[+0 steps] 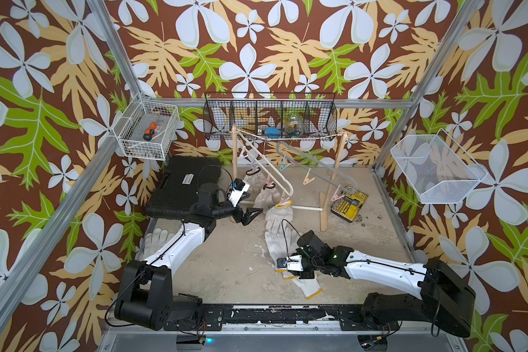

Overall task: Clip the gloves onto a hanger to dry
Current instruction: Pick up the glove from the center of the board.

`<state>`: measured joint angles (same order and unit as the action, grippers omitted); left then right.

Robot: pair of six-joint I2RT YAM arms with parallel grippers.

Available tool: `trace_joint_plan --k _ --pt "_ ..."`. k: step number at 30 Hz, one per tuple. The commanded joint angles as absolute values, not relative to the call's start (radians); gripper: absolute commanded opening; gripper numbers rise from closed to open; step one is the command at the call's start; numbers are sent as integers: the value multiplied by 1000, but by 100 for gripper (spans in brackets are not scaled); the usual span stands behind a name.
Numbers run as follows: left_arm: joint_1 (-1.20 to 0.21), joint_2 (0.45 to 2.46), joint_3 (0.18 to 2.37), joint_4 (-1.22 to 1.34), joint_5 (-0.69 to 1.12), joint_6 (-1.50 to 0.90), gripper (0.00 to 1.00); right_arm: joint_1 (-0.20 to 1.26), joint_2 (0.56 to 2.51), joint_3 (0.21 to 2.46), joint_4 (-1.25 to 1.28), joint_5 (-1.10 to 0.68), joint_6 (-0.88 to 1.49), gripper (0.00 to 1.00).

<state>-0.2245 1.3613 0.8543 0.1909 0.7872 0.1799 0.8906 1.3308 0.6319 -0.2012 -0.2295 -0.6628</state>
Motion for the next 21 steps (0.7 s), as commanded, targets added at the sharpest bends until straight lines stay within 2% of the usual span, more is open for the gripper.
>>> trace_joint_plan --k 1,6,9,16,21 --pt "-223 1361 847 186 799 173 100 891 1343 622 -191 -216 -697 38" --pt "-224 1369 845 183 801 179 100 891 1336 582 -169 -193 -690 46" --pt "-223 1382 852 185 806 177 100 891 1373 607 -162 -157 -673 45" --pt "-224 1392 869 186 811 178 100 891 1421 642 -138 -177 -626 35" --pt "-224 1397 870 186 814 176 100 890 1409 642 -152 -177 -615 15"
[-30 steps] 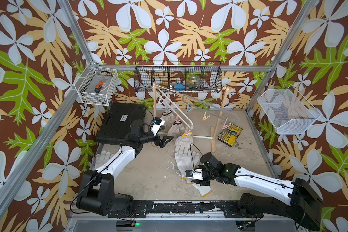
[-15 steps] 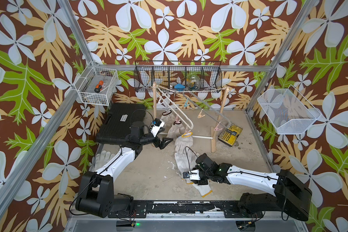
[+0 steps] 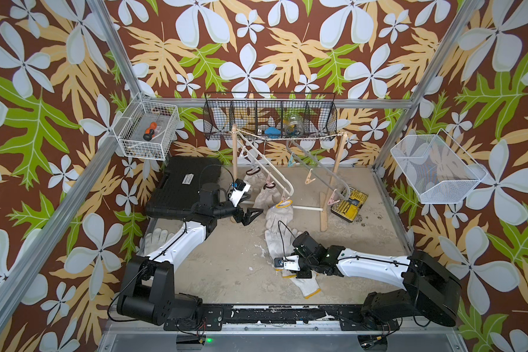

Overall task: Clip the gloves onto a hanger to dry
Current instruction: Pick up the glove from the center of the board.

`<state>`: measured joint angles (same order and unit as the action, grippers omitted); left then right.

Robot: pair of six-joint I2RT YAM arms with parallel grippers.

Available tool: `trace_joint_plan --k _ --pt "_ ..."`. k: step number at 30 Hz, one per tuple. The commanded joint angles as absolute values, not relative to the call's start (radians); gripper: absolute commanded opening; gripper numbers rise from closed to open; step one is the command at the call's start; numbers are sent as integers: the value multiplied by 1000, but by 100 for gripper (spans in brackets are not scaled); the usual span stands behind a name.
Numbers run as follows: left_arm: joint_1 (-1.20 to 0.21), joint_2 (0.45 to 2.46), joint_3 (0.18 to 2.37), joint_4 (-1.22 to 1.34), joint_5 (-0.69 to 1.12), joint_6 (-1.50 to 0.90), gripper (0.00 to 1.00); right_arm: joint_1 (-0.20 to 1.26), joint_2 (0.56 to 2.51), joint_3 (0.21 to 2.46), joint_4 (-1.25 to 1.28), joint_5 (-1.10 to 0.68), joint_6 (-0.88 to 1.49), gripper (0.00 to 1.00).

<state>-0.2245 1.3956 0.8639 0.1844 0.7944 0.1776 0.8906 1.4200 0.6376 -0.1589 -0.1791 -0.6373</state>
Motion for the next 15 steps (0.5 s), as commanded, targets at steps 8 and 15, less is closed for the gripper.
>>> trace_joint_plan --k 8,15 --pt "-223 1379 873 187 857 171 100 842 1307 702 -238 -238 -537 0" --pt "-225 1369 892 192 948 115 100 698 1138 813 -420 -326 -489 0"
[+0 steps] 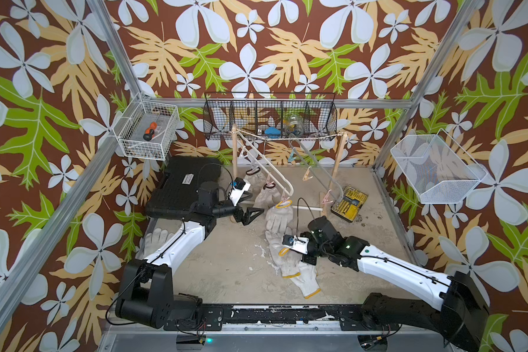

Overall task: Clip the gloves onto a hanger to dry
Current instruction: Pick up the glove from the center of the board.

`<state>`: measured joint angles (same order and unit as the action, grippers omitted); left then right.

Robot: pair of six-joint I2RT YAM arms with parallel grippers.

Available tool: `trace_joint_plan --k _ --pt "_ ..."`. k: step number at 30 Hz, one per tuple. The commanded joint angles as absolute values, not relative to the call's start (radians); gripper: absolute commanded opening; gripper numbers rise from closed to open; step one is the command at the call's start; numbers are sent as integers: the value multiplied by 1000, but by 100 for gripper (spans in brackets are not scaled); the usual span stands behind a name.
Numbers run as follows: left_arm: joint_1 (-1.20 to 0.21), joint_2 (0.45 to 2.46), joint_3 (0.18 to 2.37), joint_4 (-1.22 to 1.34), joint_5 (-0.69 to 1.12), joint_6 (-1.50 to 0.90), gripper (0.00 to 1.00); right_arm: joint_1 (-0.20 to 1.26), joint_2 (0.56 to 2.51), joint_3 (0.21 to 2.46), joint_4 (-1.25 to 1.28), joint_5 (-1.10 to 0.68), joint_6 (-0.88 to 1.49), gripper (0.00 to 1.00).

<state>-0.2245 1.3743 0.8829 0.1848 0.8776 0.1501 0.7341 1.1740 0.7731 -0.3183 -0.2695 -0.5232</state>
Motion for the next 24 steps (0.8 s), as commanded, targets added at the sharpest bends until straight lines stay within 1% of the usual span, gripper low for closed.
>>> trace_joint_plan --k 1,6,9,16,19,24 --pt "-227 1363 892 191 967 106 100 675 1123 838 -450 -339 -494 0" --pt "-234 1342 894 180 1038 61 100 591 1117 968 -571 -369 -536 0" --pt "-242 1326 900 179 1032 54 100 554 1132 1046 -588 -366 -526 0" --pt "-242 1348 933 163 878 92 100 540 1196 1188 -584 -229 -474 0" --pt "-245 1379 960 214 826 72 99 529 1230 1218 -583 -149 -447 0" --pt "-283 1431 1017 233 718 63 97 483 1260 1237 -543 -106 -382 0"
